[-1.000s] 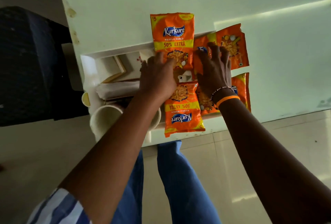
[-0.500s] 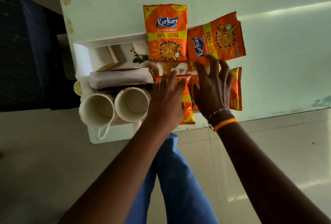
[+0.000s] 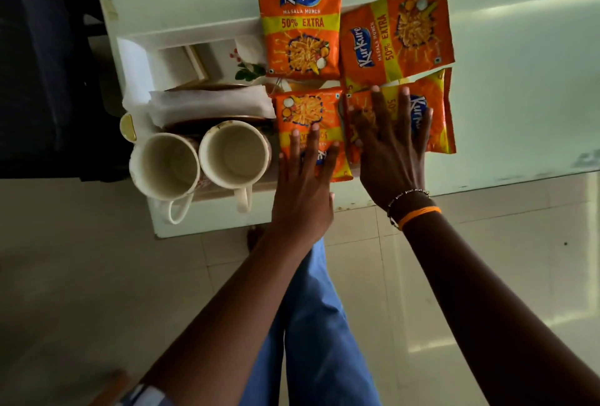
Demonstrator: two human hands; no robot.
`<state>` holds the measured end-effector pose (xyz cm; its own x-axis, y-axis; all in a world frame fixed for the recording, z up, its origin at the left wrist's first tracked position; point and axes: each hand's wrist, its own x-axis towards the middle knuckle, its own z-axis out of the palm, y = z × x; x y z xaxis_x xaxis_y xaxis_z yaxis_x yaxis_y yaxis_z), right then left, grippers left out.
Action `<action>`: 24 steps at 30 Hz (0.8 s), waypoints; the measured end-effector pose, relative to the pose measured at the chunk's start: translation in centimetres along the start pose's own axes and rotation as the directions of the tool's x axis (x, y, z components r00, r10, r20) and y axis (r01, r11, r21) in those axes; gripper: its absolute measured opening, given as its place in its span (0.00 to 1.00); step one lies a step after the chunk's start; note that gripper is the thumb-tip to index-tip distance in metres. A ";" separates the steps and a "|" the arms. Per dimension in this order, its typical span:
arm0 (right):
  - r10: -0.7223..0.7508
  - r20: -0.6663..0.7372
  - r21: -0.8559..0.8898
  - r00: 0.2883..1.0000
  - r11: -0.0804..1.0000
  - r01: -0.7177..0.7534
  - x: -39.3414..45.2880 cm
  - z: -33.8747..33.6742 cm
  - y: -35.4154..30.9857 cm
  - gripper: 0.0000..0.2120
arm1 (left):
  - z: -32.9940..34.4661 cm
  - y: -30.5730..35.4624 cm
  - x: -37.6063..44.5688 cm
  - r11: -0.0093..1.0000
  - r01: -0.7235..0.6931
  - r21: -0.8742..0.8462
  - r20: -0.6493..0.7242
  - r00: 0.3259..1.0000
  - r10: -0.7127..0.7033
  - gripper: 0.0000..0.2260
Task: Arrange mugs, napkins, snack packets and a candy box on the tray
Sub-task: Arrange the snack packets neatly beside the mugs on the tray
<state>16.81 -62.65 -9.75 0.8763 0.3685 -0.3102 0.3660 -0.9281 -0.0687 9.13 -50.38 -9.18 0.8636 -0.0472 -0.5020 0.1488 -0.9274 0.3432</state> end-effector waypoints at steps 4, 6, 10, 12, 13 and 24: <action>-0.013 -0.027 0.032 1.000 0.999 0.014 -0.6 -0.4 -0.1 0.26 | 0.0 0.5 -0.2 1.000 -0.011 0.000 -0.009 1.000 0.011 0.35; 0.048 -0.115 0.109 0.992 0.993 -0.035 -1.6 -0.5 -0.2 0.24 | -0.5 0.7 -1.0 0.996 -0.042 -0.077 -0.078 0.996 0.036 0.33; 0.333 -0.208 0.350 0.920 0.903 -0.248 -4.9 -0.1 -0.8 0.16 | -0.7 0.5 -5.5 0.931 0.043 -0.362 -0.262 0.954 -0.146 0.25; 0.391 -0.188 0.436 0.901 0.855 -0.280 -6.3 0.6 -1.2 0.12 | 0.0 -0.3 -8.1 0.837 0.186 -0.515 -0.250 0.901 -0.354 0.16; 0.428 -0.165 0.523 0.889 0.802 -0.289 -6.8 0.9 -1.6 0.11 | 0.5 -0.9 -9.2 0.736 0.272 -0.620 -0.185 0.861 -0.474 0.11; 0.676 0.403 0.912 0.617 -0.239 -0.334 -3.2 2.0 -2.1 0.21 | -0.8 -15.3 -9.4 -0.492 0.011 -0.871 0.417 0.548 -0.725 0.10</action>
<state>12.64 -62.02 -10.55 0.6621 -0.4210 -0.6199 -0.6654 0.0502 -0.7448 -0.92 -35.50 -9.08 0.1644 0.4922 -0.8548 0.3554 0.7789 0.5168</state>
